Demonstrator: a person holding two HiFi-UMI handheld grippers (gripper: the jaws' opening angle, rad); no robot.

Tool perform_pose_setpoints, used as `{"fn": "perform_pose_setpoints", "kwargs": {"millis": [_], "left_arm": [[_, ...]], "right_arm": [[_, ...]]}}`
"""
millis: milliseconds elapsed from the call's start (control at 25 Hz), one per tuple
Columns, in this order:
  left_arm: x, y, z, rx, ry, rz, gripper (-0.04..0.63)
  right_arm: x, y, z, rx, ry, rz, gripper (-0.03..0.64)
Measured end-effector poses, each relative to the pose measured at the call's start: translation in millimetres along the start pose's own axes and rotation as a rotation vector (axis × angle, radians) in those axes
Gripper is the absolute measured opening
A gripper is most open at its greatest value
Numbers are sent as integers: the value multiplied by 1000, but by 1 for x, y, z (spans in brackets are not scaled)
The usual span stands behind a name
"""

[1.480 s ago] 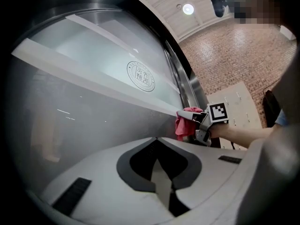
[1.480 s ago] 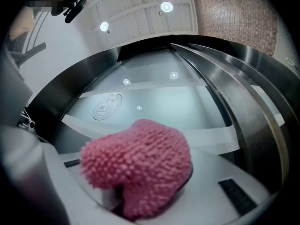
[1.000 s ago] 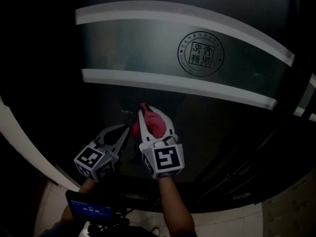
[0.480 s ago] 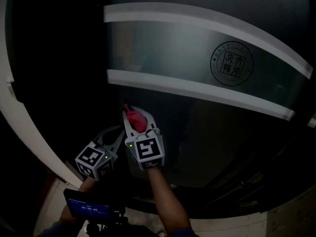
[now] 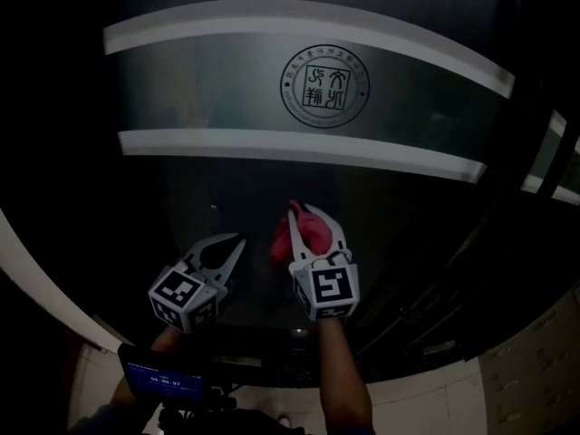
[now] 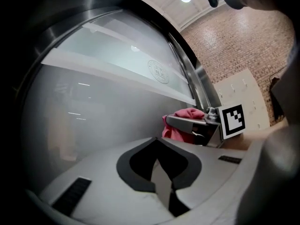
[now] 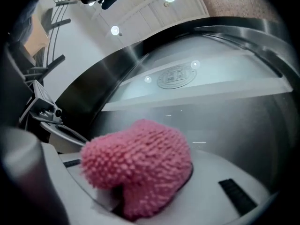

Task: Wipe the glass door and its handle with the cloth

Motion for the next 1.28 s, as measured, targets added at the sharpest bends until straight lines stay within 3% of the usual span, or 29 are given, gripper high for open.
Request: {"fn": "perform_pose_setpoints", "kwargs": {"millis": [360,640,760,880,1080,1280], "left_arm": [[-14,55,49,-64,-2,-31,2],[-13,73,58,-80,-9,-66,2],[-14,63,47,-62,-9,-65,3],[-21,42,27,-25,-9,-52,3],[-27,5,-24,76,-28,-81,2],[-44,-52,-90,219,-58,-32,2]], "right_arm": [[6,139,-86,-255,-36,-20,55],[10,147,-92,-272,-53,-52,55],[12,123,-89,-263,-29,-31,55],[11,73,-69,-193,12,9,55],[-16,-46,-11,25,14,102,55],[-34,-161,50,205,-12,186,55]]}}
Point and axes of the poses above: the fingertips, and each gripper's own axes: z forward along the fingers, y to its right, x out of its top, the point moved 7 cm from there along -z, backward along the fingers, and after that the axes turned 7 degrees about y, right-handed, at the moved point
